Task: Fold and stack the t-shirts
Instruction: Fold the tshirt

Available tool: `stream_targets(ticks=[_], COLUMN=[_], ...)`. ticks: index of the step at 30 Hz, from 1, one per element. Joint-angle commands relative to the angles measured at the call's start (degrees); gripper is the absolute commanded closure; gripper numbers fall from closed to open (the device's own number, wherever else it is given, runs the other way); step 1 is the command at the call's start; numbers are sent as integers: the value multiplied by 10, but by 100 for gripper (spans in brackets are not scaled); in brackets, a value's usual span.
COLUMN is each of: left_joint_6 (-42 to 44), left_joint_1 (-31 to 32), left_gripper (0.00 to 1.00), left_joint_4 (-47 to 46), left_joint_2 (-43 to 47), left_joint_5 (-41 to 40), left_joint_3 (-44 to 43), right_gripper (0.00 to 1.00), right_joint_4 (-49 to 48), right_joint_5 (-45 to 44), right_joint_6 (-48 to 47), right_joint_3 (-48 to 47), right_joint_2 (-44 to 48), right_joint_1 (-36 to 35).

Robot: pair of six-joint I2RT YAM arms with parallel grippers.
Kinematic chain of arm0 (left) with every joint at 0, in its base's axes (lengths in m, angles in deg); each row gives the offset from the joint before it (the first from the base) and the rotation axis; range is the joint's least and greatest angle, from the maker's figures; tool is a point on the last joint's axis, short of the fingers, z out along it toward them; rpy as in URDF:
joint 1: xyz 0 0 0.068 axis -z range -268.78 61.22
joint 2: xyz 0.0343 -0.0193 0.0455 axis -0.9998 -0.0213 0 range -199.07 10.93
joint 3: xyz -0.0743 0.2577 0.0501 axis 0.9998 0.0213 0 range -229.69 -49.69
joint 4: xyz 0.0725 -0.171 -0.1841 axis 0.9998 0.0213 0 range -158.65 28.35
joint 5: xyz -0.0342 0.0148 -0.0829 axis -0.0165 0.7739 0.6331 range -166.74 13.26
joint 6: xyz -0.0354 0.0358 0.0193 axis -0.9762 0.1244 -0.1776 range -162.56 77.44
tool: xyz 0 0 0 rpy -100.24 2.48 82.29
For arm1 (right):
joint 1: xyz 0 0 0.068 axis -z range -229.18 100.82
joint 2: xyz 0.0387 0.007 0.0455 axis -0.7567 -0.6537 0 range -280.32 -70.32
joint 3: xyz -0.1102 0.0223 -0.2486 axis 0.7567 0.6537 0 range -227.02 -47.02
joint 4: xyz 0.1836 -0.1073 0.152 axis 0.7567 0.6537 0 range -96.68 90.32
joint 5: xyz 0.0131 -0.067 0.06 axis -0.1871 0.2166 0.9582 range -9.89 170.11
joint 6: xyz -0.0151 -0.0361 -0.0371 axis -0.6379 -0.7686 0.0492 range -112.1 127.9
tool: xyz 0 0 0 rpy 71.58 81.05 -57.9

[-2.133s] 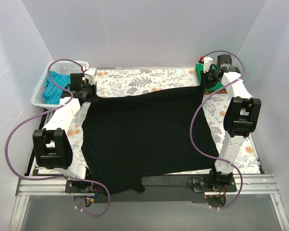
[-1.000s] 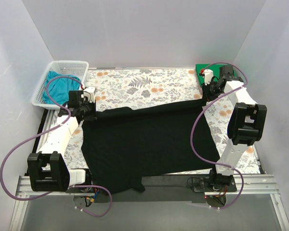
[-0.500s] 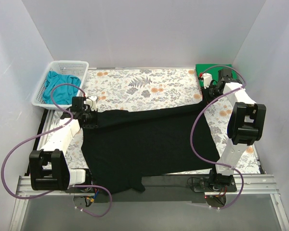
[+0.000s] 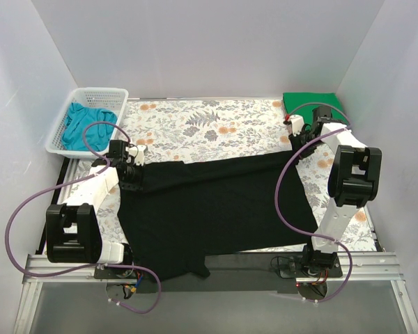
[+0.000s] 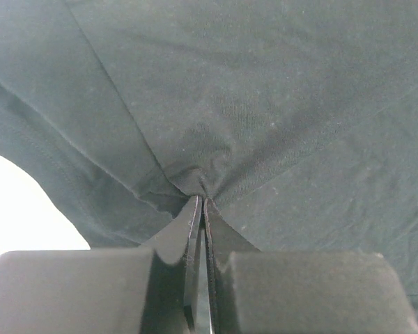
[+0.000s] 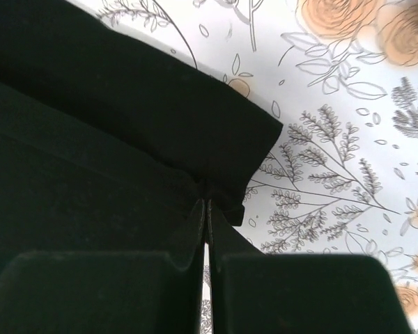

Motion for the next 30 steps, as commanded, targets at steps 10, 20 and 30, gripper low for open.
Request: stream_targets(ticks=[10, 20, 30], left_joint_6=[21, -12, -48], left_joint_1=[3, -9, -14], left_gripper=[71, 64, 65], left_joint_4=[55, 68, 17], left_joint_2=[-14, -70, -162], left_joint_5=[3, 3, -43], left_joint_3=[-45, -154, -174], right_gripper=[59, 58, 62], right_joint_4=[32, 95, 90], right_joint_5=[-25, 26, -10], right_joint_6=[-49, 0, 28], right_joint_3=[20, -114, -152], right_joint_2=[9, 0, -81], right_joint_1=[5, -9, -43])
